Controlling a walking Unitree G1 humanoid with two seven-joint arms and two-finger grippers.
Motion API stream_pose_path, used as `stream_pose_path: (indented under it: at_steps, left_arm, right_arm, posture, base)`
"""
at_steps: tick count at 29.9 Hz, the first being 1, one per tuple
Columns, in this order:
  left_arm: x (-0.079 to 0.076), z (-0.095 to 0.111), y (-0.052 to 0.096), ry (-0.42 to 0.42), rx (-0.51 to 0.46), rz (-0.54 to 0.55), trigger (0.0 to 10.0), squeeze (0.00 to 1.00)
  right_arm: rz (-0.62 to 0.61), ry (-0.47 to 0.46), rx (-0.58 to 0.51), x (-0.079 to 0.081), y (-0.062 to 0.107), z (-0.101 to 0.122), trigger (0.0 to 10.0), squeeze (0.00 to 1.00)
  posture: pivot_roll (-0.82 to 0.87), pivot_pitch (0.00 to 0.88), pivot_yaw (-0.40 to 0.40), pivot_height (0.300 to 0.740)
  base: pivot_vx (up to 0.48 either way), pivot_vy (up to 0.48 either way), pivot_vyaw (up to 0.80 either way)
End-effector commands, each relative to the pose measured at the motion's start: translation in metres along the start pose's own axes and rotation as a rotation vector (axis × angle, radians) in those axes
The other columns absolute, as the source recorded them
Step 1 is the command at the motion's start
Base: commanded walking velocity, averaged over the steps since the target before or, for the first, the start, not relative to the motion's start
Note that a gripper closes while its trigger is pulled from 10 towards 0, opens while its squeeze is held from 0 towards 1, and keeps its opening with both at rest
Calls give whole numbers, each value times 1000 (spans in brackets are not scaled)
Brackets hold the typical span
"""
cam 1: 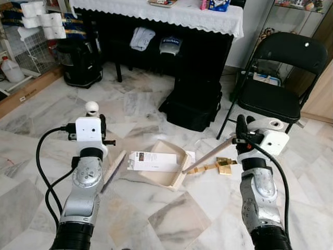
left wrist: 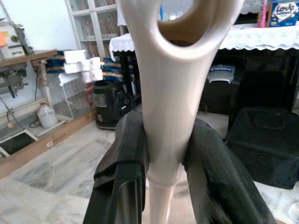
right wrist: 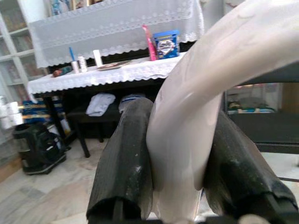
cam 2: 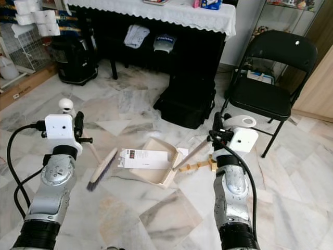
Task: Sweep floor
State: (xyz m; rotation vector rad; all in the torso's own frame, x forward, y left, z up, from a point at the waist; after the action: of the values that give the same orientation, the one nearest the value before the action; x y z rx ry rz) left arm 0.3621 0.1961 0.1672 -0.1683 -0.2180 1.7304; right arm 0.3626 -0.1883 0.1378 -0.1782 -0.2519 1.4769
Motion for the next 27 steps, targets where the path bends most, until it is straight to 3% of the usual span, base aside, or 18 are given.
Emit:
stream_pose_path:
  at_steps: [1, 7, 12, 16, 27]
  left_arm:
    - [1, 18, -6, 15, -80, -8, 10000, 0]
    - [-9, 19, -9, 38, -88, -61, 10000, 0]
    - [-26, 19, -16, 49, -88, -152, 10000, 0]
    - [-34, 19, -15, 58, -83, -193, 10000, 0]
    - [-30, 18, -14, 53, -88, -178, 10000, 0]
  right_arm:
    - [-43, 5, -97, -9, -6, 26, 10000, 0]
    - [-89, 39, -92, -14, -2, 26, 10000, 0]
    - [-134, 69, -63, -14, 17, 18, 10000, 0]
    - [-159, 81, -57, -18, 19, 18, 10000, 0]
    - [-127, 81, -38, -4, 11, 19, 10000, 0]
  posture:
    - [-34, 0, -16, 740]
    - [-47, 0, 3, 740]
    - [-83, 0, 20, 740]
    - [-89, 0, 22, 740]
    - [-54, 0, -6, 740]
  base:
    - [0, 0, 0]
    - [0, 0, 0]
    - [0, 0, 0]
    - [0, 0, 0]
    - [0, 0, 0]
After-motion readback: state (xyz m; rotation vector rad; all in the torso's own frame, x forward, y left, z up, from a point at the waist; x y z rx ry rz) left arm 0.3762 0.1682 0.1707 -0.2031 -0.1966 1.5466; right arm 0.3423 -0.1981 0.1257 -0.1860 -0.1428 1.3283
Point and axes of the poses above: a point about 5 cm out from each wrist's last joint towards the gripper, its own y axis pointing back from the gripper into the wrist, its own z axis along the axis of the wrist's last joint, x = y × z, the point moved 5 cm from there along -y, pointing out of the wrist towards the gripper, and after that the axes turned 6 degrees about y, right-handed, at the moved point
